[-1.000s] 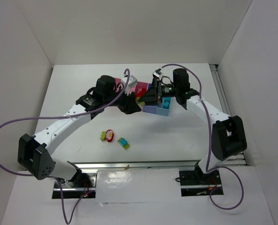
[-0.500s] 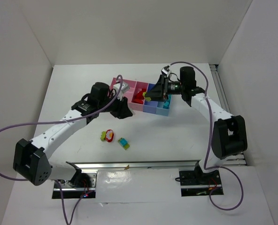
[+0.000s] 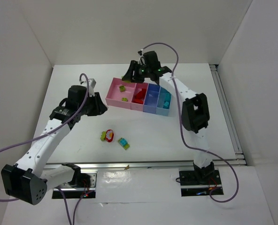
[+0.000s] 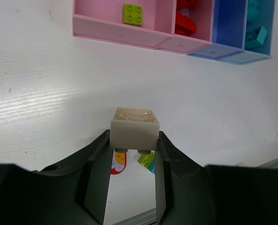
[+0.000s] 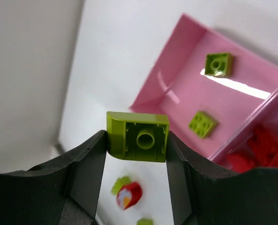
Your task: Sort the legos into containers by color
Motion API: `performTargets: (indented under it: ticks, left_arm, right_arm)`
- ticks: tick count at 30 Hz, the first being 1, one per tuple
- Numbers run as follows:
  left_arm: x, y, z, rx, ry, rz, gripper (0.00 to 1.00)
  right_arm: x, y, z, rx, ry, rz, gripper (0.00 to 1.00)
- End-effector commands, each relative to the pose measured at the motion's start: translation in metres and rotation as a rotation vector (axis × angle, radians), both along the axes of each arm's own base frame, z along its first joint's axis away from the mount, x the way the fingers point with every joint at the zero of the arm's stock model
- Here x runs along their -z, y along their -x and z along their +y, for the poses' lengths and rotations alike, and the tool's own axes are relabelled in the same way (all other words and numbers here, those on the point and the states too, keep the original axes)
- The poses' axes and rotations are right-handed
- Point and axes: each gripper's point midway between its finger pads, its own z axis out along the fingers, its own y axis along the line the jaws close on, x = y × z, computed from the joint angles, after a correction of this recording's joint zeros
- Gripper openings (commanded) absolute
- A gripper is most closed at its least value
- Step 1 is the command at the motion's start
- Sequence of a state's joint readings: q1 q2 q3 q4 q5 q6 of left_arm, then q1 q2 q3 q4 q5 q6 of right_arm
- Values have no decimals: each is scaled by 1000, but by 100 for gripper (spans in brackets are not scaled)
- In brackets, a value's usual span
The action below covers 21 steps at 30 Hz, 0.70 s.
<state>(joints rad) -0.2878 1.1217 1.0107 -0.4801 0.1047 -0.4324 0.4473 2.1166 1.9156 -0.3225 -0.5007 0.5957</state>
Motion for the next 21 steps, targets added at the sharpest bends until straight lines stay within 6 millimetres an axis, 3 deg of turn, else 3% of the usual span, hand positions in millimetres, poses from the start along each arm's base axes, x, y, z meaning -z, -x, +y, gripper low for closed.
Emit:
performTargets:
  ticks: [1,2,3,5,6,8,11,12,15,16,17,18,19,20,21]
  left_arm:
    - [-25,0,17,-118,18,-38,0]
    - [-29,1,16,-111,23,-36,0]
    - [-29,1,16,-111,23,-36,0]
    - [-33,2,10,-83,42,-28,0]
    - [-29,1,8,-75,44,-15,0]
    - [-36,0,2,-53,73,-15,0]
    - [-39,-4,-6,-23,95,-14,0]
    - [-37,-6,-8,-15,100,-9,0]
    - [-45,-13,-15,10,122,-24,0]
    - [-40,-14,-23,31,123,-2,0]
    - [-48,-17,-31,57,133,-19,0]
    - [-48,-19,-37,76,139,-12,0]
    - [-50,-22,-47,99,142,-19,0]
    - [-45,-28,-55,114,139,-8,0]
    - [-51,-33,-64,125,150,-19,0]
  right_arm:
    - [47,-27,0,88,205,-7,37]
    - [35,-40,3,109,199,-42,38]
    - [61,-39,9,94,236,-7,41]
    - [57,-45,19,82,232,-30,49]
    - [61,-43,24,73,233,-29,72]
    - [63,-44,25,72,233,-29,86]
    - [52,-47,17,92,231,-40,91]
    - [36,-43,15,95,220,-59,90]
    - [25,-44,-12,159,241,-71,83]
    - [-11,-43,-27,194,222,-137,83]
    - [-20,-43,-39,244,250,-169,83]
    - [-5,-37,-59,284,294,-139,83]
    - [-40,-29,-80,336,288,-198,83]
    - [-44,-26,-95,379,303,-209,83]
    - [-23,-19,-120,443,373,-174,84]
